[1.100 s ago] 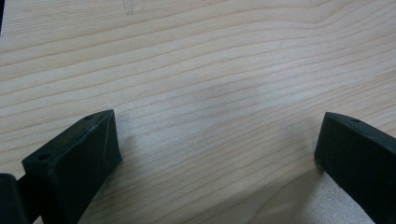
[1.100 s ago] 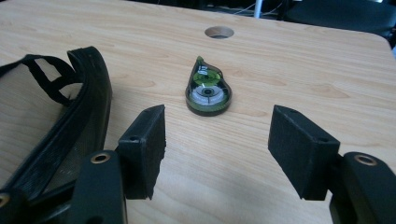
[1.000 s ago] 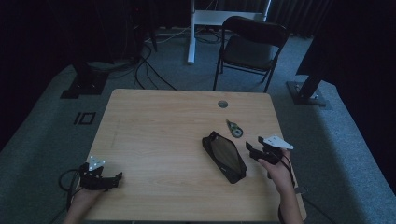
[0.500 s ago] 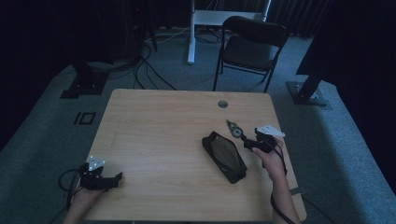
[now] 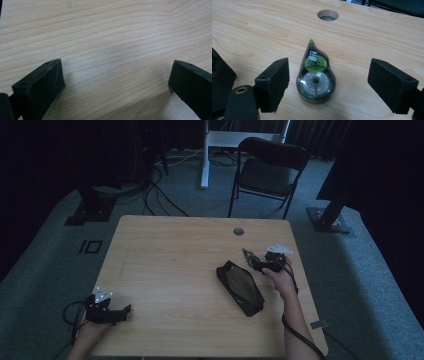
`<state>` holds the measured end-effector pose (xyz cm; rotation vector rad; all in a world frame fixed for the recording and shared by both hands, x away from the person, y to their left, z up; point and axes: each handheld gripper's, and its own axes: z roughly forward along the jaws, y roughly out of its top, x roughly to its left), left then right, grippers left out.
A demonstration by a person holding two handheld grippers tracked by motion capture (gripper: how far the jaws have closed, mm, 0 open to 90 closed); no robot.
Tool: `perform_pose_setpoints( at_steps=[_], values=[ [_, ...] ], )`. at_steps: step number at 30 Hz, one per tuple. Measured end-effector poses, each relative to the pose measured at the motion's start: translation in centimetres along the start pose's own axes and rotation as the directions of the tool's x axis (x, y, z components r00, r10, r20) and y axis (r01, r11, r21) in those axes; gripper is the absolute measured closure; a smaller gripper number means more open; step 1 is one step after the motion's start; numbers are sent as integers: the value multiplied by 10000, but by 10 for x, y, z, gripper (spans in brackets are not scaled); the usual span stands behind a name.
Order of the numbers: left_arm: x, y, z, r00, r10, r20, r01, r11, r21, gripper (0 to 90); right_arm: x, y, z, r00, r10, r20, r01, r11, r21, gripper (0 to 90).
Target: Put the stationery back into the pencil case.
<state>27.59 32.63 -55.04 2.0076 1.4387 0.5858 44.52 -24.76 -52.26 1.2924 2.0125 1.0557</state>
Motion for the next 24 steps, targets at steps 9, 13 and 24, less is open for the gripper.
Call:
perform_pose_setpoints(
  at_steps=[9, 13, 24],
  values=[
    [0, 0, 0, 10000, 2, 2, -2, 10000, 0, 1, 6, 3, 25, 9992, -383, -105, 389, 9975, 583, 199],
    [0, 0, 0, 10000, 3, 2, -3, 10000, 1, 1, 7, 4, 34, 9993, -368, -99, 374, 9966, 733, 218],
    [0, 0, 0, 10000, 2, 1, -2, 10000, 2, 1, 8, 2, 49, 9996, -262, -126, 275, 9924, 1200, 286]
  ],
)
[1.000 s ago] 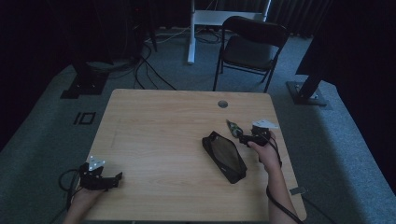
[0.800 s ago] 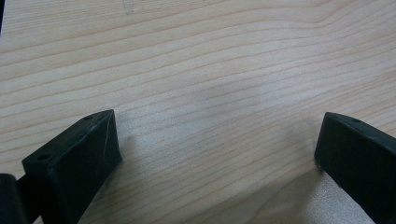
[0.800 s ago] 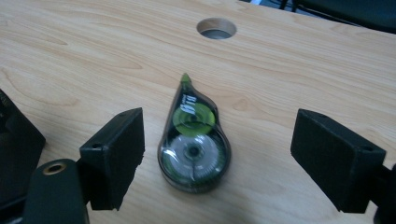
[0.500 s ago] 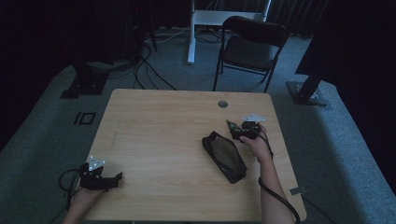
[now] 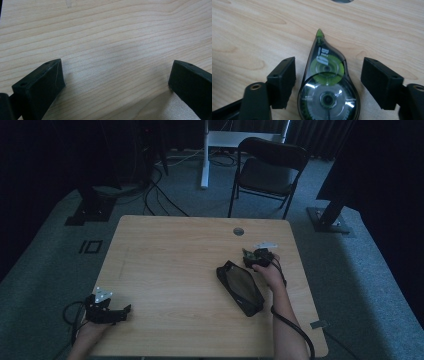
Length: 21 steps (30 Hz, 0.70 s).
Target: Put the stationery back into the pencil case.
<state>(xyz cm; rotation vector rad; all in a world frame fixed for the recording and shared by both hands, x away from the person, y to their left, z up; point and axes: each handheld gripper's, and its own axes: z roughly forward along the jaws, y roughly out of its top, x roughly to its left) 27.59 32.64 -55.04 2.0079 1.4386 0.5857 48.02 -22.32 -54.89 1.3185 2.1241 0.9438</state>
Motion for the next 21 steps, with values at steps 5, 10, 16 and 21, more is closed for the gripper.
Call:
perform_pose_setpoints(
  at_steps=[5, 10, 16, 21],
  values=[
    [0, 0, 0, 10000, 1, 0, -1, 10000, 0, 1, -1, 1, 2, 9996, 119, -253, -118, 9999, 30, 378],
    [0, 0, 0, 10000, -3, 0, 3, 10000, -2, 1, -1, 2, 2, 9986, 32, -527, -34, 10000, -28, 451],
    [0, 0, 0, 10000, 0, 0, 0, 10000, 1, 1, 1, 3, 1, 9988, 208, -450, -207, 9998, 48, 483],
    [0, 0, 0, 10000, -4, 0, 4, 10000, 0, 1, 0, 3, -2, 9978, 359, -549, -348, 9992, 207, 490]
  ],
)
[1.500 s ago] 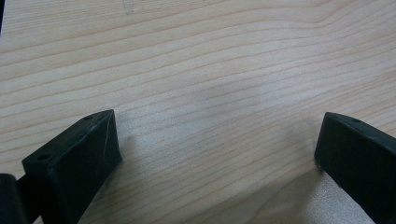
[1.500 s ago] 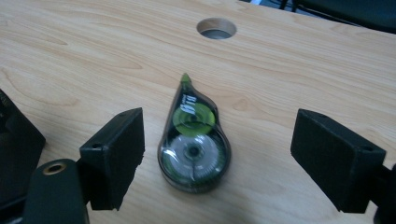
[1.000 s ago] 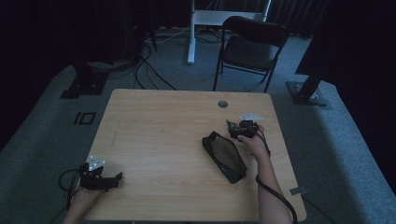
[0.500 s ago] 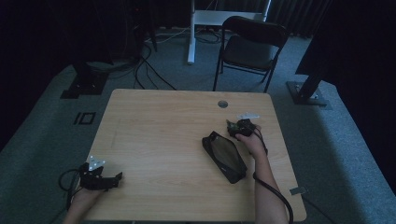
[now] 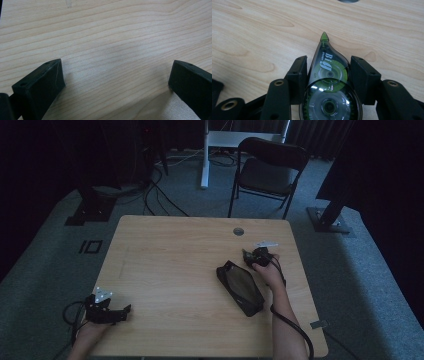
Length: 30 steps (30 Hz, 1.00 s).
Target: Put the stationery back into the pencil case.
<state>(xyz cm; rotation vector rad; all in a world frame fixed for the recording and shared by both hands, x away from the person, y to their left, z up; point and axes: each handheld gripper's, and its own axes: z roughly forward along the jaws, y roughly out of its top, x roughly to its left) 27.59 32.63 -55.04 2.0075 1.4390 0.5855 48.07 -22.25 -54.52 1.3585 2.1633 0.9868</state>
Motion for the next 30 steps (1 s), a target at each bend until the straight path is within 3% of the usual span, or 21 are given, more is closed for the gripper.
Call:
perform_pose_setpoints(
  at_steps=[15, 24, 30],
  values=[
    [0, 0, 0, 10000, 1, 0, -1, 10000, -1, 1, 2, 4, -25, 9999, 58, -89, -59, 10000, -44, 495],
    [0, 0, 0, 10000, 2, 1, -2, 10000, -1, 1, 0, 8, -49, 9995, 311, -49, -312, 9991, -284, 496],
    [0, 0, 0, 10000, 1, -1, -1, 10000, -1, 1, 2, 12, -66, 9999, 160, -55, -162, 9990, -419, 497]
  ],
)
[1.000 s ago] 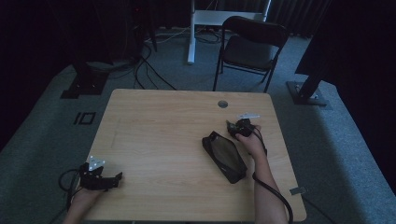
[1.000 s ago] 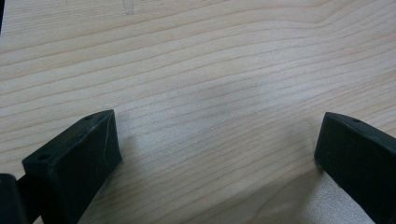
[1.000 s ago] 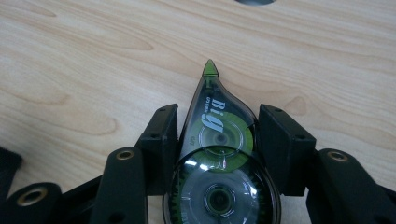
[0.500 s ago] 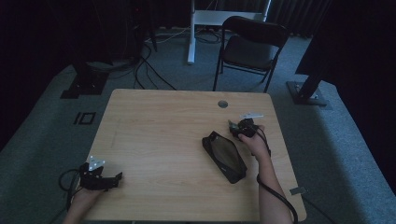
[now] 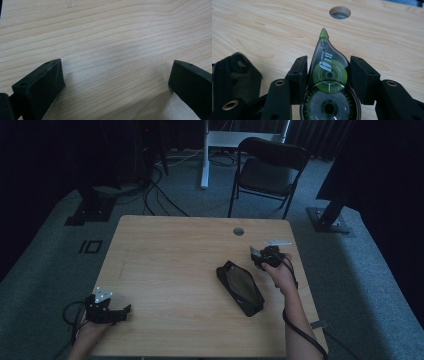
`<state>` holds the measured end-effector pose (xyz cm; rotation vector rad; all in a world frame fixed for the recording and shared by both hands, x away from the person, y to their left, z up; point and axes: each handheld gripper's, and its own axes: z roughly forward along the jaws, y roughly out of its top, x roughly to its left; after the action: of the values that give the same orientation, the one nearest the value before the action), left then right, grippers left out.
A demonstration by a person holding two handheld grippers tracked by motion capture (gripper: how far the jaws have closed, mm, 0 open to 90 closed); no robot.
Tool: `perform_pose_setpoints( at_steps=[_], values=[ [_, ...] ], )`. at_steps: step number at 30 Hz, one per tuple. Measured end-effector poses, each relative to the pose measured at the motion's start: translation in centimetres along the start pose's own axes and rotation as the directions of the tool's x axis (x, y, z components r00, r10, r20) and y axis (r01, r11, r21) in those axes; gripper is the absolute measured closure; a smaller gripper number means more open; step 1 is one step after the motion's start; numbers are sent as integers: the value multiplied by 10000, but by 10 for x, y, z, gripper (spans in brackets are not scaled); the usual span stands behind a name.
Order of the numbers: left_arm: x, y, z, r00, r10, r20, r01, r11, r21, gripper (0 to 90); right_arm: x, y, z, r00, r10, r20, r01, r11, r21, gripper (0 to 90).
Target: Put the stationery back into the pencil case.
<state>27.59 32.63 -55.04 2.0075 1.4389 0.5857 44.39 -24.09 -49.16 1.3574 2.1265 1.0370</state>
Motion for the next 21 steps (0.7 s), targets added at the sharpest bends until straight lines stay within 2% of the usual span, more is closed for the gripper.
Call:
perform_pose_setpoints(
  at_steps=[7, 21],
  values=[
    [0, 0, 0, 10000, 0, 0, 0, 10000, 0, 1, 7, 3, -22, 9995, 198, -228, -206, 9992, -348, 498],
    [0, 0, 0, 10000, -2, 1, 2, 10000, 0, 1, 25, 10, -62, 9991, -78, -421, 47, 9974, -716, 498]
  ],
)
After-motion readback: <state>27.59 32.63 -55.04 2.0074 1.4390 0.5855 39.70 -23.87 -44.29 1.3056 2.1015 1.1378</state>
